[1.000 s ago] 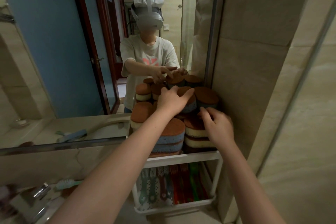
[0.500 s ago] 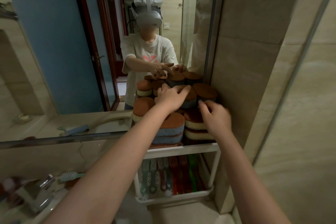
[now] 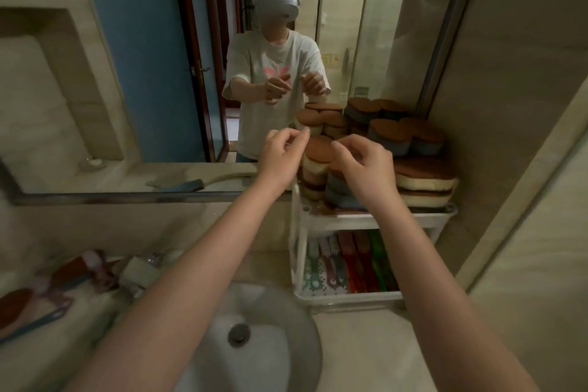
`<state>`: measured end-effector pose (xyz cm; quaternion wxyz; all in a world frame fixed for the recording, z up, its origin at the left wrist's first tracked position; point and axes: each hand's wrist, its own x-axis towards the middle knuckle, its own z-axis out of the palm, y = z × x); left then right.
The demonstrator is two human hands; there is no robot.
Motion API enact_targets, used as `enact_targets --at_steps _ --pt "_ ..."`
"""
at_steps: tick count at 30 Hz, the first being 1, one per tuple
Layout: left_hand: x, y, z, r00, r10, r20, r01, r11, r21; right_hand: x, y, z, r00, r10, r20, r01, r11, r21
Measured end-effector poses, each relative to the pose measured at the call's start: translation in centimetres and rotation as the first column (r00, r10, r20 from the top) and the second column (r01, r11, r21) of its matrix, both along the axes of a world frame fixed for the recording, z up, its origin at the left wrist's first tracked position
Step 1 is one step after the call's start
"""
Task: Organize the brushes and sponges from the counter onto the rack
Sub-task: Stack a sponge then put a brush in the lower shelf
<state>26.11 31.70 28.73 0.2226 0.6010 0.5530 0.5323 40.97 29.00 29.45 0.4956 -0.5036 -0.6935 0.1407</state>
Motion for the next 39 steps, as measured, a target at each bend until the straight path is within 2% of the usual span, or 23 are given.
enact_targets --at_steps 4,11,15,23,28,31,35,39 --pt "-7.2 -2.1 -1.9 0.999 0.045 -0.005 -0.045 0.999 -0.009 -7.2 -1.0 -1.1 0.998 0.059 0.007 -0.059 0.998 -0.033" --pt "-20.7 -5.1 -7.0 0.987 0.151 0.050 -0.144 0.983 -0.115 -20.1 -1.7 -6.1 0.987 0.162 -0.002 -0.158 0.966 -0.206" --pt "-27.7 -7.3 -10.6 0.971 0.233 0.043 -0.219 0.952 -0.211 -26.7 -2.0 -10.3 0.975 0.224 0.009 -0.206 0.913 -0.353" --pt "-40.1 -11.1 -17.5 0.916 0.398 0.052 -0.344 0.847 -0.405 -38.3 -2.5 -17.2 0.911 0.404 0.086 -0.297 0.785 -0.544" --pt "-45.9 -13.1 -21.4 0.840 0.543 -0.023 -0.476 0.715 -0.511 -45.2 -2.1 -20.1 0.823 0.517 0.234 -0.271 0.720 -0.639" --pt "-48.3 -13.8 -24.1 0.806 0.588 -0.069 -0.506 0.624 -0.595 -48.6 -1.2 -22.2 0.749 0.544 0.378 -0.217 0.741 -0.635" --pt "-49.5 -13.7 -26.8 0.818 0.560 -0.131 -0.482 0.545 -0.686 -51.8 0.9 -25.7 0.578 0.593 0.560 -0.120 0.741 -0.661" --pt "-50.0 -12.9 -29.0 0.844 0.502 -0.190 -0.464 0.506 -0.727 -53.9 2.4 -29.0 0.529 0.541 0.654 0.002 0.770 -0.638"
